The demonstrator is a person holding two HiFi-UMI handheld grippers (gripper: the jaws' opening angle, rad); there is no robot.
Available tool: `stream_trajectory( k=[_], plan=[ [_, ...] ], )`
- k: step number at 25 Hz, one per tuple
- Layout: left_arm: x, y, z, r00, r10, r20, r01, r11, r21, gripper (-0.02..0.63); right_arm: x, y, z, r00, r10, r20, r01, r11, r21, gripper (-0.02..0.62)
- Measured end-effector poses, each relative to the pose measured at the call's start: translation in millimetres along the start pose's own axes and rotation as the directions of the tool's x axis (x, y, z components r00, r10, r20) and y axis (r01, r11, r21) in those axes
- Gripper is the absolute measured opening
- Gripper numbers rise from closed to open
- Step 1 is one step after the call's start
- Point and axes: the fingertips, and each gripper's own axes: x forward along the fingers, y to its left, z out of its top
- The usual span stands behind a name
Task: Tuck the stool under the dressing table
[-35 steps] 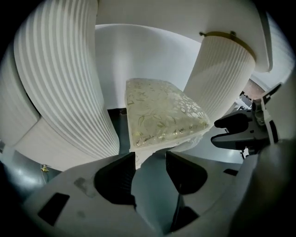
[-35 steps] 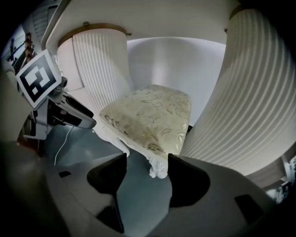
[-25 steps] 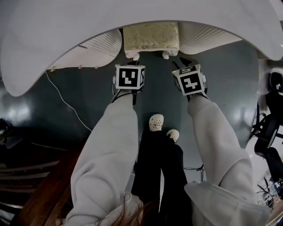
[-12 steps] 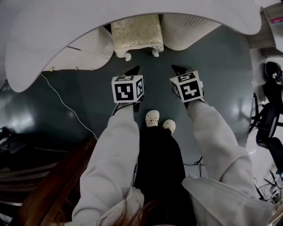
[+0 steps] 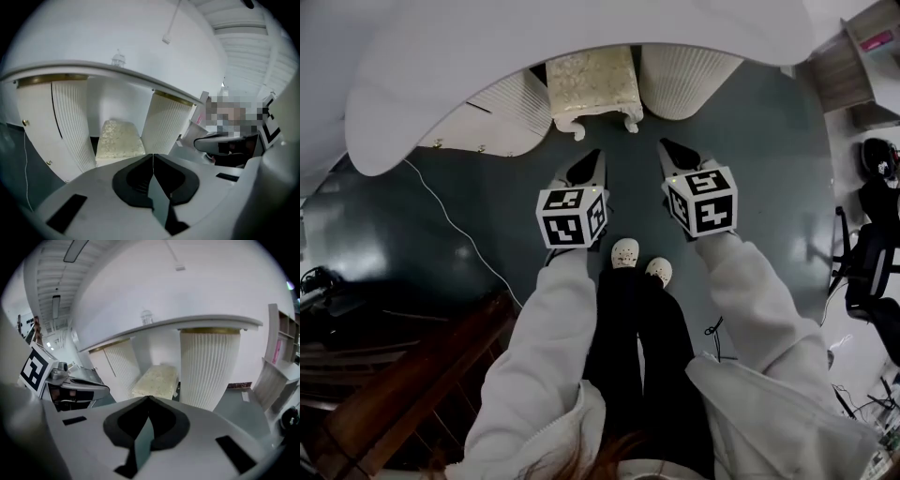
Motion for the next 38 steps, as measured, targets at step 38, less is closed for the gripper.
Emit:
stream_trajectory(
  k=[38],
  plan=[
    [-275.8,-142.4,181.7,0.916,-0.042,0.399,-0.034,0.983,0.181,0.017,-319.7,67.0,182.7,0.901,-0.039,0.431,0.015,0.998,0.058,0.051]
  ],
)
